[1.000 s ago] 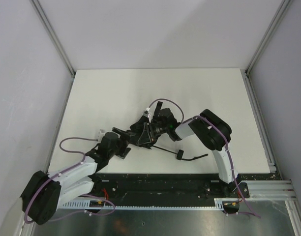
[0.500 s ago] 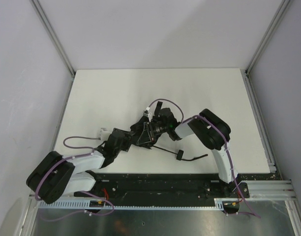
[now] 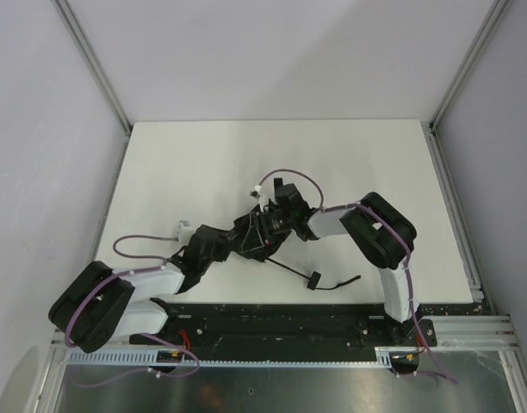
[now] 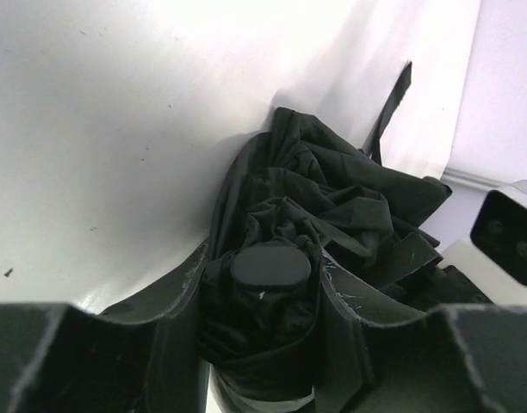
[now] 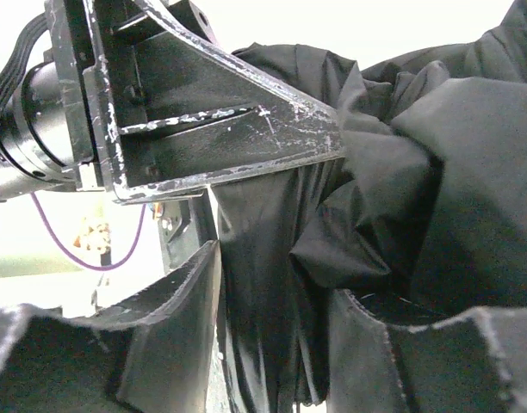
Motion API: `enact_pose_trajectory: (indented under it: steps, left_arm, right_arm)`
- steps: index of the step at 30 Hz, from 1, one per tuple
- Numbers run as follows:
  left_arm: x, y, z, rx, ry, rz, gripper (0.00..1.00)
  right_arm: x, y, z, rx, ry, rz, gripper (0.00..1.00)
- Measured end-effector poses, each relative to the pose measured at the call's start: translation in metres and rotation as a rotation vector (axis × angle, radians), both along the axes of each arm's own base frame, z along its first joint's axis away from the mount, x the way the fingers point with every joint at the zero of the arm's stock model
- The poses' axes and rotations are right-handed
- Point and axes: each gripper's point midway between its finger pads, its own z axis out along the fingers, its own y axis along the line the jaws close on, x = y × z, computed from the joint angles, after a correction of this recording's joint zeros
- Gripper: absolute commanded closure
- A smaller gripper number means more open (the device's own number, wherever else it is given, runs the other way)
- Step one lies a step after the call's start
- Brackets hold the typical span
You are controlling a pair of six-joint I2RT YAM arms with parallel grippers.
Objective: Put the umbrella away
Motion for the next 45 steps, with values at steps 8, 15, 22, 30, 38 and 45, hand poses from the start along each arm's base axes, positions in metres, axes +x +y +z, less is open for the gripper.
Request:
enact_pose_trajectory:
  steps: [8,15,22,30,38,45]
  left_arm:
    - [0.0,-0.007,0.006,0.018,0.028,-0.039,1.0]
    - [0.003,-0.008,0.001,0.039,0.114,-0.051,1.0]
    - [0.005,-0.008,-0.009,0.04,0.21,-0.059,1.0]
    - [0.008,-0.007,-0.013,0.053,0.275,-0.08,1.0]
    - [0.015,-0.005,-0.014,0.08,0.289,-0.083,0.7]
    - [0.02,-0.001,-0.005,0.119,0.253,-0.113,0.07]
  right_arm:
    - [0.017,-0.031,0.04,-0.139,-0.212,-0.111,0.31]
    - [0.014,-0.032,0.085,-0.238,-0.707,-0.135,0.31]
    - [-0.018,-0.017,0.047,-0.4,-1.011,-0.06,0.35]
    - [0.014,-0.019,-0.01,-0.615,-1.215,-0.108,0.56]
    - [0.027,-0.017,-0.021,-0.659,-1.22,-0.142,0.99]
    - [0.034,-0.007,-0.026,-0.556,-1.043,-0.125,1.0]
